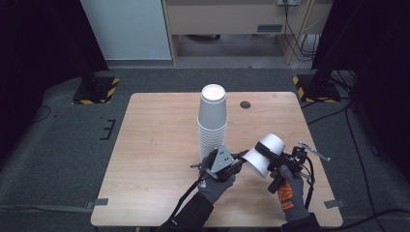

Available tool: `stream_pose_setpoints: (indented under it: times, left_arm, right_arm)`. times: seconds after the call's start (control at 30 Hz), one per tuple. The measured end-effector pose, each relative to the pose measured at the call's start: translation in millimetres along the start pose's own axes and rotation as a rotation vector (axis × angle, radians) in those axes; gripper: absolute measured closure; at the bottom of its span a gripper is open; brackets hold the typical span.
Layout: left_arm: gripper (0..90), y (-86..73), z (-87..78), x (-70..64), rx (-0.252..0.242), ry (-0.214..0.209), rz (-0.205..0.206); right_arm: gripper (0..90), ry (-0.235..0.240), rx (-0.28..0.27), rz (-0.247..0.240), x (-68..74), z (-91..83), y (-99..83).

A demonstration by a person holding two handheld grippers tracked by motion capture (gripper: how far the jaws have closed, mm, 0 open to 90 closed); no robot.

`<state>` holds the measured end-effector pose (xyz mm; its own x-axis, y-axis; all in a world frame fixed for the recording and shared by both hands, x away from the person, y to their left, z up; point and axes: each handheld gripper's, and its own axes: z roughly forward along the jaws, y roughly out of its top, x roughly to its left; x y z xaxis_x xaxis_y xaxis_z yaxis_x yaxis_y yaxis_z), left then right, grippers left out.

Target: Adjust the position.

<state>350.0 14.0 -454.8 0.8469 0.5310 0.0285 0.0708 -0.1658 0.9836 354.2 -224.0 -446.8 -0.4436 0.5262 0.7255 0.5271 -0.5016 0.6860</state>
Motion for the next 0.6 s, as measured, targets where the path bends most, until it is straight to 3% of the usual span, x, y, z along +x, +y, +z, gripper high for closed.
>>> stream_pose_setpoints:
  times: [0.17,0.33,0.6]
  left_arm:
    - [85.2,0.6,-3.4,-0.1,0.029,-0.014,0.002]
    - [85.4,1.2,-9.6,1.4,0.061,-0.040,0.001]
    - [85.4,-0.3,-19.7,4.4,0.093,-0.067,-0.018]
  right_arm:
    - [4.9,-0.034,-0.019,-0.025,-3.7,-2.2,1.7]
    - [7.5,-0.103,-0.064,-0.061,-9.9,-8.2,6.5]
    - [9.4,-0.193,-0.079,-0.120,-19.6,-12.8,12.4]
